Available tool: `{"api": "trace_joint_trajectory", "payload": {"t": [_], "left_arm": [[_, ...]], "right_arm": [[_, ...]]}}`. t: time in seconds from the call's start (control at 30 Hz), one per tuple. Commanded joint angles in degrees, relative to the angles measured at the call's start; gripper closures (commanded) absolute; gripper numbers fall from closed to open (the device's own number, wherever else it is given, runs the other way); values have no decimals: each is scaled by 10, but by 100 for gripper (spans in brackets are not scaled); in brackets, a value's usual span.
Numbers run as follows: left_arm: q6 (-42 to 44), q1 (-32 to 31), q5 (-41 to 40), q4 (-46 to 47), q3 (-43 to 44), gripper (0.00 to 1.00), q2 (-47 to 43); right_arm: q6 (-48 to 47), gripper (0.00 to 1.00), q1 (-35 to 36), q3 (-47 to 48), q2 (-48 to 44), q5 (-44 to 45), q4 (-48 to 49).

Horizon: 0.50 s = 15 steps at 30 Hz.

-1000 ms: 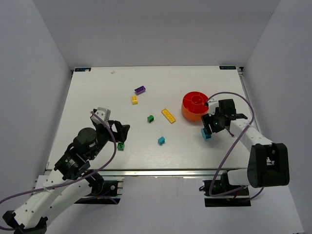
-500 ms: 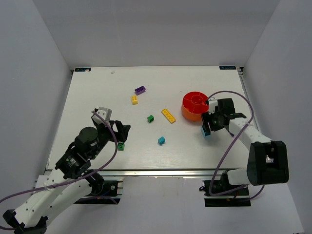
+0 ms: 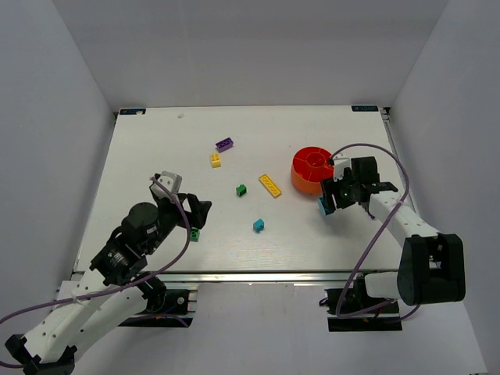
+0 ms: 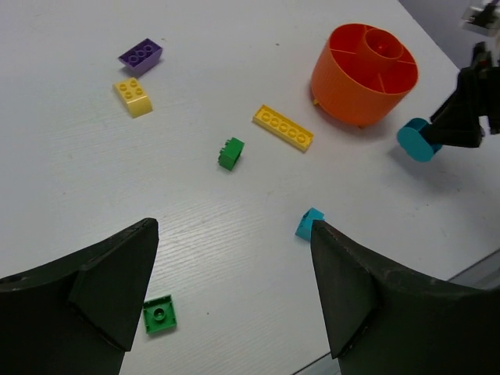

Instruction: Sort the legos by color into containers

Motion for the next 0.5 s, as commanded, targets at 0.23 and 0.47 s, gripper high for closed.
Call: {"api": "trace_joint_trajectory", "payload": {"t": [0.23,0.47], "left_arm": [[-72,5,304,134,-6,9,135],[-208,5,396,344,8,11,308]], "right_arm": [[-118,50,0,16,-22,-252,-42],[-221,55,3,47,-37,-407,-110]]}}
